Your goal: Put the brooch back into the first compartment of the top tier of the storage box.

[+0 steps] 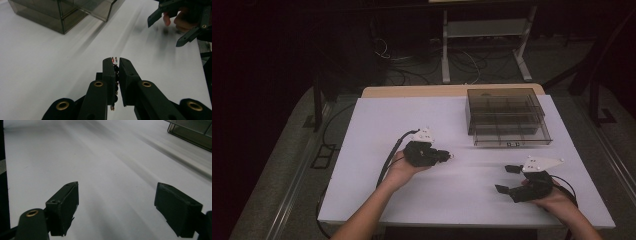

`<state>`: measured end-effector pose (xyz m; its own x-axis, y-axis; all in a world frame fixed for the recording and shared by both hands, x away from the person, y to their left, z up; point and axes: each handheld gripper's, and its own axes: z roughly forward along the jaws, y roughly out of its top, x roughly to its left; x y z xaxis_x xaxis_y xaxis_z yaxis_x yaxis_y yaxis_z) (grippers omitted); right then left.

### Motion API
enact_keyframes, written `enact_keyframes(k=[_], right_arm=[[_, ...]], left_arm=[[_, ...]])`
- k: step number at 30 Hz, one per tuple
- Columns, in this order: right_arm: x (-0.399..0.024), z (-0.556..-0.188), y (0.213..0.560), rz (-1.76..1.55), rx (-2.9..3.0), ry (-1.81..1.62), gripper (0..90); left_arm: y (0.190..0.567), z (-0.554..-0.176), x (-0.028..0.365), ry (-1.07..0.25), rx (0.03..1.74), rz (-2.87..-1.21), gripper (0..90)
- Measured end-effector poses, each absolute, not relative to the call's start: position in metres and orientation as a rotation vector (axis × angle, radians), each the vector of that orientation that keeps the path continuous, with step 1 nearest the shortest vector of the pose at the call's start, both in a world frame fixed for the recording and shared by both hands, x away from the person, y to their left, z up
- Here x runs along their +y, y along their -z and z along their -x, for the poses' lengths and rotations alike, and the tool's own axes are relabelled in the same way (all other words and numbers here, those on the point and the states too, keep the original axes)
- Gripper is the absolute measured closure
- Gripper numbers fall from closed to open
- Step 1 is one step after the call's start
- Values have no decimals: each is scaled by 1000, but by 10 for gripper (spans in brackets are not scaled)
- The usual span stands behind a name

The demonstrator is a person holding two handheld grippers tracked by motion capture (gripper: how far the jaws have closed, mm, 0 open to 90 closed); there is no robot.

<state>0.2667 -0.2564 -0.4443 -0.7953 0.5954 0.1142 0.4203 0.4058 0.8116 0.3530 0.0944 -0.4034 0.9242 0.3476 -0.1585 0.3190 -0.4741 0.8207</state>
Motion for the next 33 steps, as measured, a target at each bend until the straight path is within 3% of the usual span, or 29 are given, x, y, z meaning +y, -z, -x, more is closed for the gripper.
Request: enact_keyframes(k=[33], right_arm=[[-258,-266,444,-905,2462,-1339,191]], left_arm=[[383,-373,60,-40,409,-2046,824]])
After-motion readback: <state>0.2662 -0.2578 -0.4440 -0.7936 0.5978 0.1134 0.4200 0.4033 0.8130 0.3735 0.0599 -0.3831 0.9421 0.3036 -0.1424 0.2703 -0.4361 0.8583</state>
